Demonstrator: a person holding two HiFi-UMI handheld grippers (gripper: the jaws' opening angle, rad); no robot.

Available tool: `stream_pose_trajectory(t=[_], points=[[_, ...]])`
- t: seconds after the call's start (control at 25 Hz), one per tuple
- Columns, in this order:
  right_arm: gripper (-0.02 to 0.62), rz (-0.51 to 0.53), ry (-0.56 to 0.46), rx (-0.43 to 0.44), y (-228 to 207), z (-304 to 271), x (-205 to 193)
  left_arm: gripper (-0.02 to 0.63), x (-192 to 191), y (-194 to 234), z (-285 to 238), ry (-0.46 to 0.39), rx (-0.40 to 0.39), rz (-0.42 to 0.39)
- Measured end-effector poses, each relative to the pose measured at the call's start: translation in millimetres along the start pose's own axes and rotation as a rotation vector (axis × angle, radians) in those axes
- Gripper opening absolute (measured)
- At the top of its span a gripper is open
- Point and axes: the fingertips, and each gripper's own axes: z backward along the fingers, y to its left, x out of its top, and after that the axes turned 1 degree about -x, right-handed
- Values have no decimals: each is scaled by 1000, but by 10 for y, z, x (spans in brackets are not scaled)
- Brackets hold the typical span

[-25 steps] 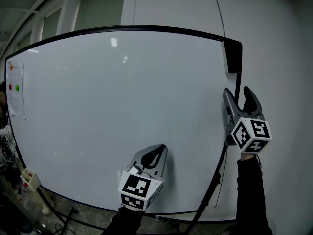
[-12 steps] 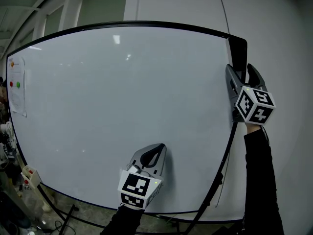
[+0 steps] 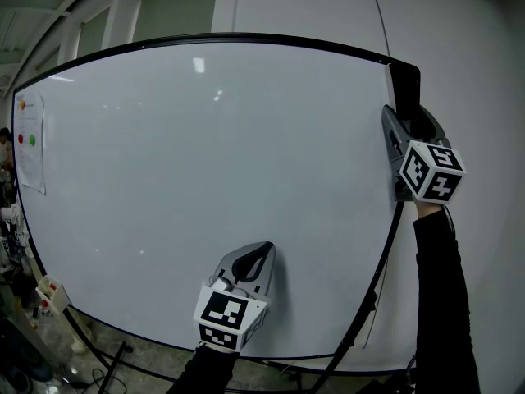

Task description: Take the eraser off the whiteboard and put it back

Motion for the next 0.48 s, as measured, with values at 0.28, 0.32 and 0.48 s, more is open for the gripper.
stream_pose_trajectory(t=[0.28, 0.32, 0.48], points=[[279, 4, 26, -9, -12, 10, -20, 6, 18, 8, 23, -3, 5, -1], [279, 0, 33, -9, -10, 14, -23, 6, 20, 6, 29, -3, 5, -1], [278, -26, 40, -8, -3, 94, -58, 6, 19, -11, 56, -1, 1, 1]])
